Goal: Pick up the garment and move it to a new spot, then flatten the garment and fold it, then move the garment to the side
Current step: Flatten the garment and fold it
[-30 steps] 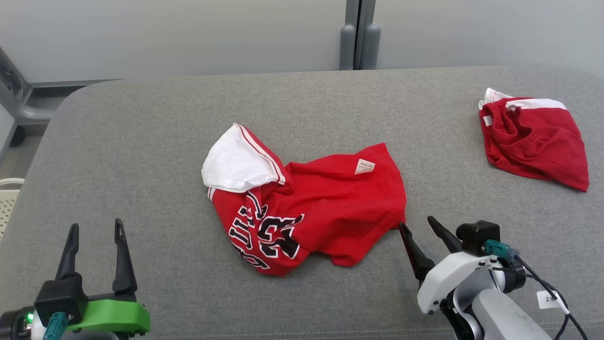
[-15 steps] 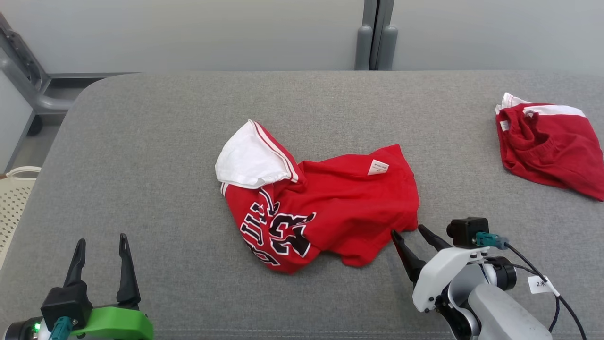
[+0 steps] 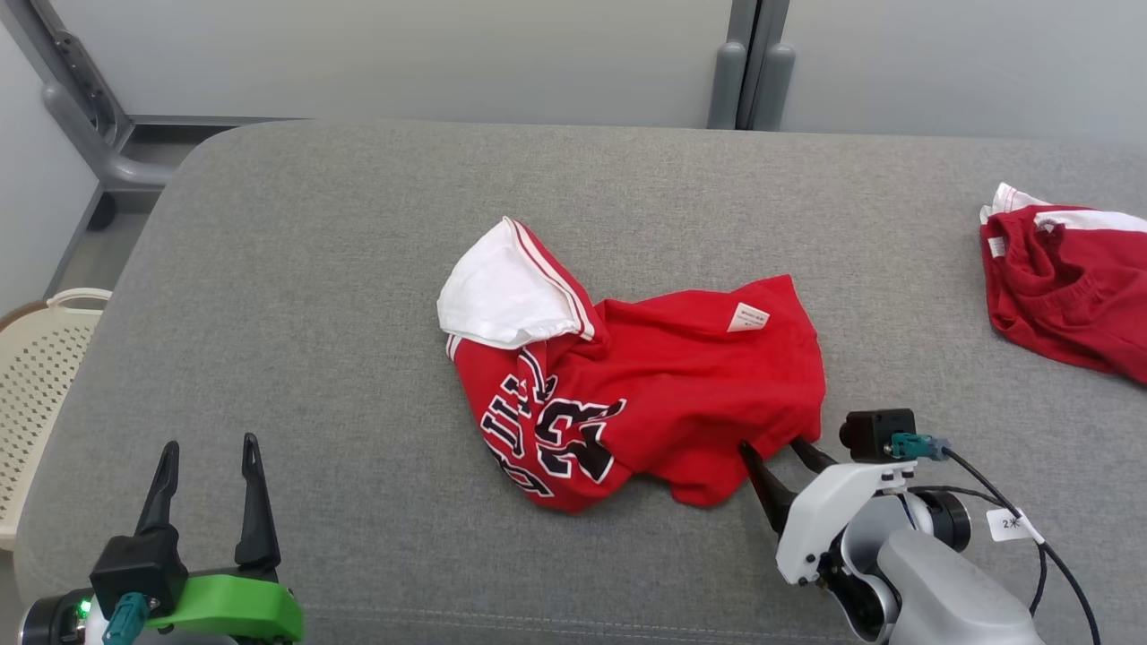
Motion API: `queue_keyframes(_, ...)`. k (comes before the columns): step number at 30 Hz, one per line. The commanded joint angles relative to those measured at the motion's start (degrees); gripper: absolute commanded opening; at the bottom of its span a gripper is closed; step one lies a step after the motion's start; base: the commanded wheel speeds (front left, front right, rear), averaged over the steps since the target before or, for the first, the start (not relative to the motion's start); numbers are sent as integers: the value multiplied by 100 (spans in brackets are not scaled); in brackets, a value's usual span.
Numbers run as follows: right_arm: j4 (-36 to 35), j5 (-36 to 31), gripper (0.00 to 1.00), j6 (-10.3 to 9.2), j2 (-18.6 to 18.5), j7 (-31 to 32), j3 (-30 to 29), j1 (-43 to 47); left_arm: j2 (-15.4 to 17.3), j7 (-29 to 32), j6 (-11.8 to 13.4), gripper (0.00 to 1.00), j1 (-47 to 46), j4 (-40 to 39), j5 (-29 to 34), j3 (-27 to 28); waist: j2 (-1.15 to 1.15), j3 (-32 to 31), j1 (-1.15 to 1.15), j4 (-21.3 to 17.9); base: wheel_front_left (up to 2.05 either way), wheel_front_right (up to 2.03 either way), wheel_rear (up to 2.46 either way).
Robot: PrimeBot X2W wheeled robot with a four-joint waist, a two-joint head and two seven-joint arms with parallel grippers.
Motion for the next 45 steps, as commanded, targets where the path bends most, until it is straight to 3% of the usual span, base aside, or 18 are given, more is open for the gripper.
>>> queue_keyframes(1,119,99,100,-2,18,-108,90,-117,-33,-11,-21,100,-85,12,60,22,0,1,0,39,0,0,0)
queue_keyframes(2,184,129,45,-2,29,-187,131,-166,-39,-11,-34,100,-85,14,68,25,0,-2,0,50,0,0,0)
queue_keyframes(3,247,158,0,-2,31,-256,176,-205,-48,-11,-44,100,-84,19,76,28,0,-6,0,58,0,0,0)
queue_keyframes(8,474,380,0,-2,37,-535,513,-337,-91,-11,-82,100,-11,23,114,59,0,-54,0,34,0,0,0)
queue_keyframes(12,272,608,0,-2,-89,-698,684,-303,-126,-11,-116,100,16,35,136,75,0,-78,0,-31,0,0,0)
queue_keyframes(20,-701,1103,0,-2,-471,-838,923,-134,-170,-11,-155,100,52,31,180,101,0,-130,0,-187,0,0,0)
queue_keyframes(27,-1980,1579,0,-2,-1095,-741,1009,166,-186,-11,-203,100,120,12,214,166,0,-189,0,-325,0,0,0)
queue_keyframes(35,-2952,1545,0,-2,-1681,-581,515,417,-205,-11,-215,100,184,-7,232,222,0,-213,0,-433,0,0,0)
queue_keyframes(45,-3949,1197,0,-2,-1806,-86,-410,882,-232,-11,-257,100,196,-37,275,239,0,-213,0,-402,0,0,0)
